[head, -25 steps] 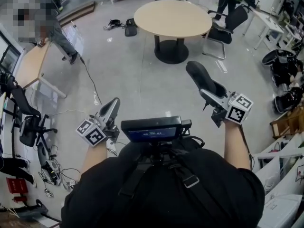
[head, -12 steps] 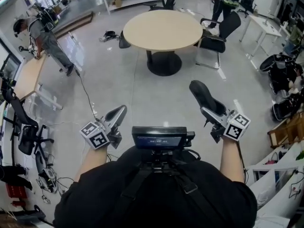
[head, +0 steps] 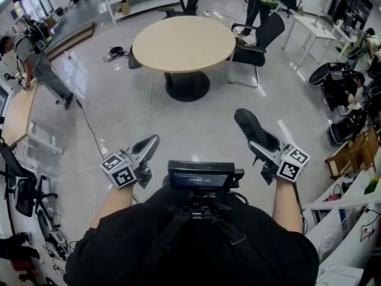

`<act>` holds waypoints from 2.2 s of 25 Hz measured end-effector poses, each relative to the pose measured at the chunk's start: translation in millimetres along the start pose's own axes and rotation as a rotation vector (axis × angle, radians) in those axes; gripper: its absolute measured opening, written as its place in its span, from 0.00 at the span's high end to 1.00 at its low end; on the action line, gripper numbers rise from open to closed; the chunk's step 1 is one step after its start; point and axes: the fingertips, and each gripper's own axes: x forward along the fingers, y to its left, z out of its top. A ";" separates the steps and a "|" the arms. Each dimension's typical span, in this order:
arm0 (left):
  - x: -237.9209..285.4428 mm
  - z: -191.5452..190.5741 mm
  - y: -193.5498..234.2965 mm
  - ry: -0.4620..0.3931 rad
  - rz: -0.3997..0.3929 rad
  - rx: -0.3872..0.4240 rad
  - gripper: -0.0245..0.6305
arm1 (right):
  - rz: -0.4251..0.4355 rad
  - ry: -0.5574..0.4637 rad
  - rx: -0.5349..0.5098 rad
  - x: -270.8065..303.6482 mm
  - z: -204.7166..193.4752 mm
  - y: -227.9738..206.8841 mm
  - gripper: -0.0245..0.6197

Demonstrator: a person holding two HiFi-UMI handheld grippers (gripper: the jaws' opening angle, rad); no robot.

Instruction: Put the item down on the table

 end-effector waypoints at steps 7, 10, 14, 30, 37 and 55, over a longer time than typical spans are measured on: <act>33.9 30.7 80.9 0.002 -0.076 -0.038 0.96 | -0.077 -0.004 -0.012 63.2 20.5 -27.3 0.48; 36.8 54.5 119.9 0.007 -0.097 -0.015 0.96 | -0.085 0.000 -0.023 106.4 29.2 -33.0 0.48; 32.8 84.7 178.2 0.008 -0.104 -0.006 0.96 | -0.090 -0.020 -0.035 172.3 44.7 -42.6 0.48; 47.4 135.4 312.6 -0.028 -0.002 -0.006 0.96 | -0.034 0.025 -0.033 308.6 72.3 -118.5 0.48; 93.8 135.7 312.3 -0.084 0.100 0.014 0.96 | 0.077 0.036 -0.036 323.4 89.7 -188.1 0.48; 274.6 148.0 313.6 -0.058 0.163 0.043 0.96 | 0.156 0.024 -0.019 301.6 160.8 -359.9 0.48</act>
